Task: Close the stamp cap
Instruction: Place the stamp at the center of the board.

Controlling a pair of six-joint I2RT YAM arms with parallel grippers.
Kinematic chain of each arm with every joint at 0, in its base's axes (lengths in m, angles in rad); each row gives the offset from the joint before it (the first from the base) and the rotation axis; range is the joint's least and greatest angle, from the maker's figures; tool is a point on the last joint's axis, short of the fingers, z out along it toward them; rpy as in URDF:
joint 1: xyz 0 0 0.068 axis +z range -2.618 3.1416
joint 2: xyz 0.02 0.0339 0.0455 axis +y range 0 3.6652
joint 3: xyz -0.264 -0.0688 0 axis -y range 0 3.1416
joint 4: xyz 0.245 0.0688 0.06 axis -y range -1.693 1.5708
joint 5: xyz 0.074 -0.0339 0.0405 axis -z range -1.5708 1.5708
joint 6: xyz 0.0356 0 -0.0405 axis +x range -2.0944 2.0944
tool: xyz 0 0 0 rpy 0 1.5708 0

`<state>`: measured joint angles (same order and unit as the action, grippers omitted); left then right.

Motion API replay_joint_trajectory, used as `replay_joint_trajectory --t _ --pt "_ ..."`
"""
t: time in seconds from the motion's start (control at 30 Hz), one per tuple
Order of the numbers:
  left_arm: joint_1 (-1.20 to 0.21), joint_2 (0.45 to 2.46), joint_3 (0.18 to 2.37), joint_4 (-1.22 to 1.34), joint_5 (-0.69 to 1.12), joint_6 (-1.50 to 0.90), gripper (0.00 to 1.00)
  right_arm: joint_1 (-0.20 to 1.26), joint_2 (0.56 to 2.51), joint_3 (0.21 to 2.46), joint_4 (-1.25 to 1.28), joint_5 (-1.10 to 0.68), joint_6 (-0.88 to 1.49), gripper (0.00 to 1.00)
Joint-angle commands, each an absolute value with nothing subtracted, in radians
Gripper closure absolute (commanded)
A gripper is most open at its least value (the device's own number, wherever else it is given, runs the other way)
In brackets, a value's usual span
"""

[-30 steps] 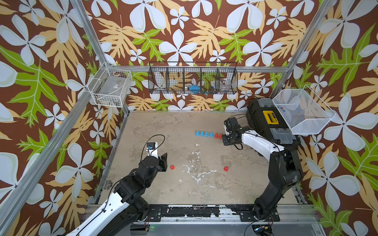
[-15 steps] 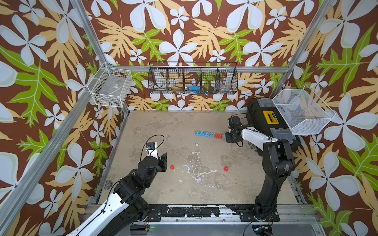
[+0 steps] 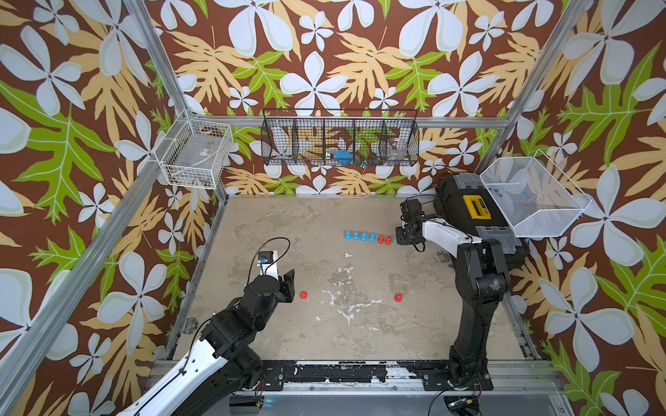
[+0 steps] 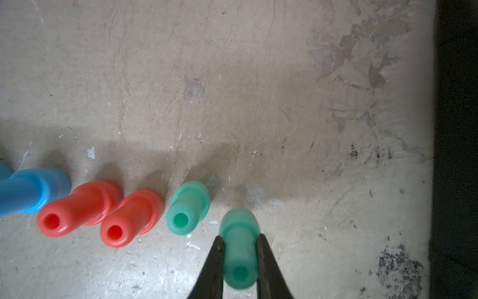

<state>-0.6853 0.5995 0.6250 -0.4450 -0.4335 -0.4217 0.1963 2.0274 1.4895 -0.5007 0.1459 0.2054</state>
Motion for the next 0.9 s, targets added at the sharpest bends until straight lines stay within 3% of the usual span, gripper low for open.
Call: replay_joint_trajectory --t 0.0,0.87 --pt "-0.683 0.602 0.624 -0.445 -0.44 -0.427 0.46 0.191 2.039 1.503 -0.497 0.145 0.212 0.88" --pt "-0.684 0.603 0.623 -0.445 -0.442 -0.428 0.46 0.177 2.08 1.52 -0.476 0.1 0.218 0.88"
